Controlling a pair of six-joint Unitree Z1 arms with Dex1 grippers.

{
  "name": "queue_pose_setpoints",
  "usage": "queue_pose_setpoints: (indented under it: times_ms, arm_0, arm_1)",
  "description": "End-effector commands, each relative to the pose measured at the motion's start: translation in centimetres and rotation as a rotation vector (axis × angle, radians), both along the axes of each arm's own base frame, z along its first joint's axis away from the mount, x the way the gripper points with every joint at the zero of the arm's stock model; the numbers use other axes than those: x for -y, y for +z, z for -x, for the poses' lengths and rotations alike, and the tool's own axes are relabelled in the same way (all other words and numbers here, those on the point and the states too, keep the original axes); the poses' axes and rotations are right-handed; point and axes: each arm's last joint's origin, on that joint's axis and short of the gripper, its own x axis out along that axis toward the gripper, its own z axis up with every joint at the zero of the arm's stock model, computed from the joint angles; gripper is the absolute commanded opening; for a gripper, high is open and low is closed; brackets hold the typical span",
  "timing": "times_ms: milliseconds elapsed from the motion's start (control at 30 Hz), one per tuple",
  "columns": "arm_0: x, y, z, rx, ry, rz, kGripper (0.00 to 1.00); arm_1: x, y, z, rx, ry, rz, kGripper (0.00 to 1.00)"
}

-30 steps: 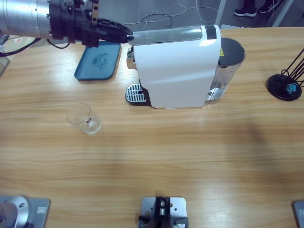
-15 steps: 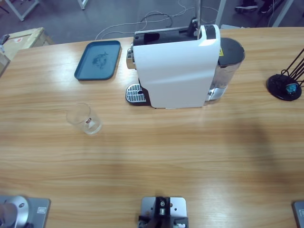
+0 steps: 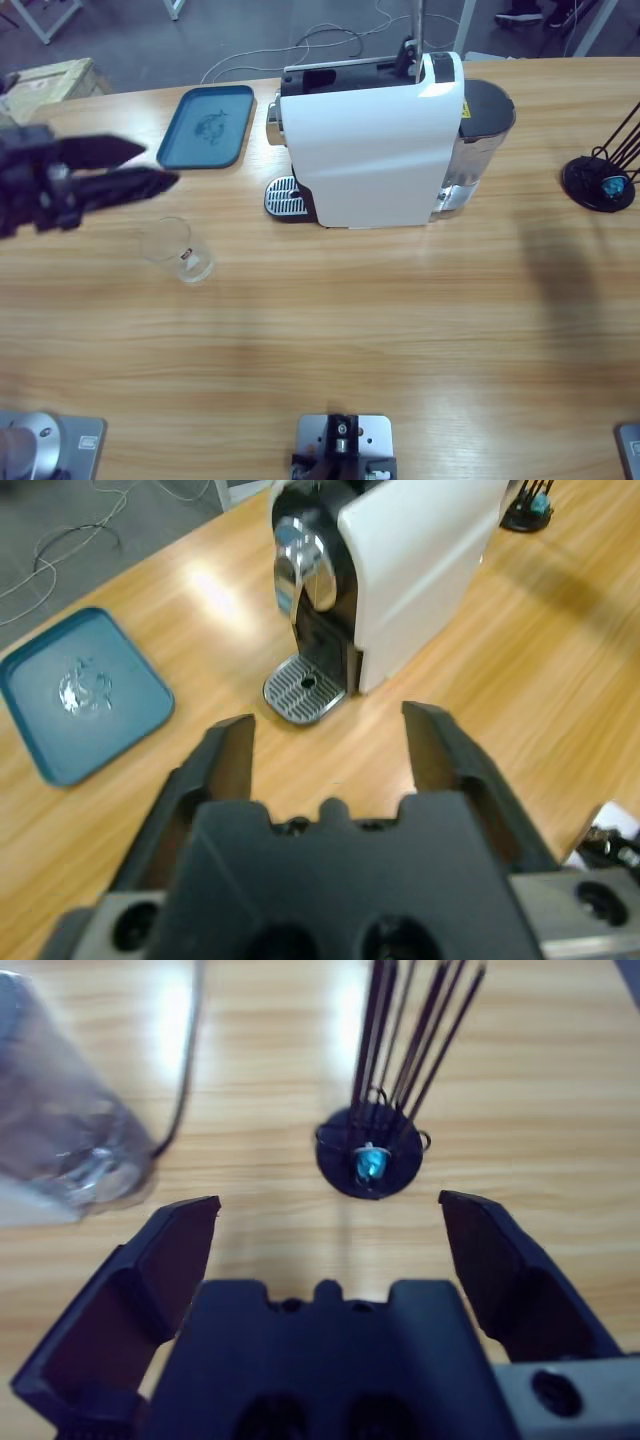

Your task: Pour coffee

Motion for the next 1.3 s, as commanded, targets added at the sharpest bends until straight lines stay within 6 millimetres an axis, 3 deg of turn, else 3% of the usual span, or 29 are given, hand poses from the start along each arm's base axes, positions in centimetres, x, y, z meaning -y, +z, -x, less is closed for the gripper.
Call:
queue_pose_setpoints:
  times_ms: [33,133,300,533,733,1300]
  arm_0:
    - [-2.1,-1.3,1.9,-0.007,0.006,0.002,0.991]
    - [-1.9,-1.4,1.7,-0.016,0.003,-0.004,0.991]
    - [-1.4,-1.1,1.5,-0.022,-0.007,0.008,0.991]
    - [-0.1,-1.1,1.3,-0.032,-0.047,-0.013,0.991]
    - [1.2,-1.5,1.3,-0.053,-0.088,-0.034,0.991]
    - [1.0,-1.4,1.3,-0.044,-0.061,-0.028,0.991]
  arm_1:
    - [1.3,-6.3,-3.5,-0.134,-0.140,-0.039,0.881]
    - [2.1,-7.9,-5.3,-0.169,-0.159,-0.073,0.877]
    - [2.9,-10.2,-6.3,-0.181,-0.165,-0.082,0.711]
    - [4.6,-10.1,-6.6,-0.119,-0.143,-0.083,0.623]
    - [5.0,-10.6,-7.4,-0.108,-0.106,-0.087,0.621]
    - [5.3,-11.3,-7.8,-0.119,-0.098,-0.065,0.545]
